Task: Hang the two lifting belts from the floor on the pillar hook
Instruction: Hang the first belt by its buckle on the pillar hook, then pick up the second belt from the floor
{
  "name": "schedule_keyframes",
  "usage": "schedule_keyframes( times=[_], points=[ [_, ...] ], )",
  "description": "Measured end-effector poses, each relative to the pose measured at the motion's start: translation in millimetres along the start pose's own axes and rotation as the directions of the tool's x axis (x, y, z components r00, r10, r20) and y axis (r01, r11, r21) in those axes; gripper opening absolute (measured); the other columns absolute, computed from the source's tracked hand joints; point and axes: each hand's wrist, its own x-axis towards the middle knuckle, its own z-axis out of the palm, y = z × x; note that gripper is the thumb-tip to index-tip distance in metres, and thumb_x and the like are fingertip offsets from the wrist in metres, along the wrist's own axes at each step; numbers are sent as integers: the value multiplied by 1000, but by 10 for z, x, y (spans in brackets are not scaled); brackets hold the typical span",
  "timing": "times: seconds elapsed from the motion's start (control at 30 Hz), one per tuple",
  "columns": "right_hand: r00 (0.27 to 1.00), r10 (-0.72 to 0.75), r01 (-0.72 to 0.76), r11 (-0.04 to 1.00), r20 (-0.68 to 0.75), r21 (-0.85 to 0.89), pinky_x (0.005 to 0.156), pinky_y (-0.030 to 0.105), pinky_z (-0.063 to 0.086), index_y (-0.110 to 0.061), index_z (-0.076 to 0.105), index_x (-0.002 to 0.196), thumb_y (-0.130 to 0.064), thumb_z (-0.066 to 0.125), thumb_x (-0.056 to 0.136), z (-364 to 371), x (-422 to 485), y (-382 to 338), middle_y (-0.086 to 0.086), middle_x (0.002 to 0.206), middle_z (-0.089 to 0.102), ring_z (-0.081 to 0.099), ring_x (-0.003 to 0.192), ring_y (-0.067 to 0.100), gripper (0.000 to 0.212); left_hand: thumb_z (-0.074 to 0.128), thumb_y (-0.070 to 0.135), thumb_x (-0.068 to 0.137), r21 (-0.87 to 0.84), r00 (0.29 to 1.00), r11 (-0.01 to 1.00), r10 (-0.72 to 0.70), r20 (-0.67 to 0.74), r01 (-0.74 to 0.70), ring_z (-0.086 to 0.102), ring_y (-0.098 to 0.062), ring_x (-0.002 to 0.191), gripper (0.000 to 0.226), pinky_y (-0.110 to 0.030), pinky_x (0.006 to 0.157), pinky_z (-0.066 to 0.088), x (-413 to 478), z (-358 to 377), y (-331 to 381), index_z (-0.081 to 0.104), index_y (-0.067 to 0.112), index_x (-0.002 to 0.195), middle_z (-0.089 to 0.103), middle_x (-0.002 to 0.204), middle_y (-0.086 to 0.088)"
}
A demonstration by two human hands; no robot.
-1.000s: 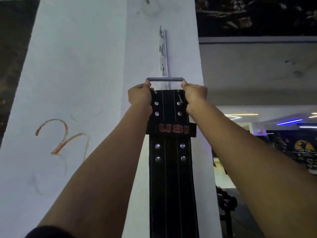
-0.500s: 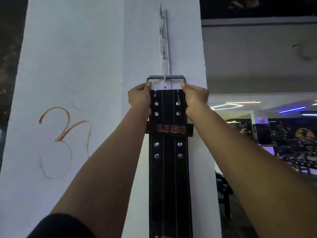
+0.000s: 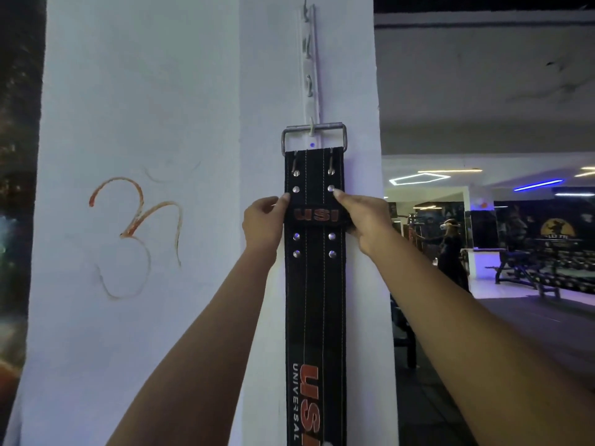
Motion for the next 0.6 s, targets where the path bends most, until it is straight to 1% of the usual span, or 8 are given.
schedule_keyframes(
  times=[0.07, 0.13, 0.23, 0.27, 0.3, 0.37, 0.5, 0.6],
  points=[
    [999, 45, -44, 997, -18, 60, 81, 42, 57, -17, 57, 61, -30, 78, 72, -68, -179, 61, 25, 104, 70, 58, 81, 24, 27, 64, 42, 82, -31, 999, 998, -50, 6, 51, 63, -27, 109, 50, -46, 99, 48, -200, -51, -60, 61, 8, 119, 67, 117, -10],
    [996, 76, -73, 994, -37, 80, 65, 33, 52, -17, 57, 62, -28, 75, 76, -132, -428, 120, 22, 92, 67, 52, 76, 23, 26, 65, 37, 84, -50, 994, 993, -107, 15, 108, 60, -30, 113, 53, -47, 101, 47, -422, -125, -125, 55, 7, 125, 62, 123, -13],
    [992, 121, -119, 991, -36, 54, 74, 30, 51, -13, 66, 77, -22, 73, 79, -245, -882, 267, 10, 90, 63, 59, 79, 19, 12, 63, 30, 87, -82, 979, 977, -189, 74, 195, 62, -29, 109, 48, -43, 100, 48, -807, -276, -252, 53, 6, 128, 63, 118, -12],
    [988, 153, -152, 987, -8, 51, 77, 29, 49, -9, 68, 90, -19, 71, 81, -281, -1045, 347, 9, 95, 63, 60, 83, 19, 14, 62, 28, 88, -92, 970, 969, -220, 101, 229, 64, -27, 106, 45, -40, 98, 50, -967, -335, -296, 53, 6, 127, 63, 114, -10],
    [982, 190, -191, 981, 15, 39, 79, 29, 48, -4, 66, 104, -17, 70, 82, -318, -1215, 435, 8, 100, 62, 61, 90, 20, 26, 61, 26, 89, -103, 961, 960, -246, 128, 260, 65, -26, 104, 43, -38, 95, 51, -1139, -397, -349, 55, 6, 126, 64, 111, -9],
    [963, 270, -270, 963, 26, 6, 82, 30, 48, -2, 60, 117, -16, 68, 84, -379, -1575, 619, 8, 105, 63, 61, 97, 21, 37, 60, 24, 89, -124, 940, 941, -292, 176, 315, 66, -23, 97, 35, -36, 89, 54, -1523, -540, -439, 59, 6, 119, 66, 106, -10],
    [911, 410, -408, 912, 42, -45, 66, 26, 51, -9, 64, 97, -14, 65, 84, -492, -2308, 995, 6, 94, 67, 66, 82, 19, 13, 57, 20, 91, -97, 879, 886, -428, 212, 454, 62, -17, 77, 15, -27, 71, 52, -2257, -930, -614, 61, 10, 102, 63, 87, -3],
    [859, 510, -502, 857, 47, -119, 65, 27, 51, -10, 64, 102, -17, 65, 84, -583, -2880, 1289, 6, 95, 68, 66, 81, 19, 19, 60, 25, 89, -31, 803, 811, -573, 164, 585, 62, -20, 81, 25, -31, 76, 51, -2780, -1288, -853, 61, 9, 108, 63, 95, -6]
  ],
)
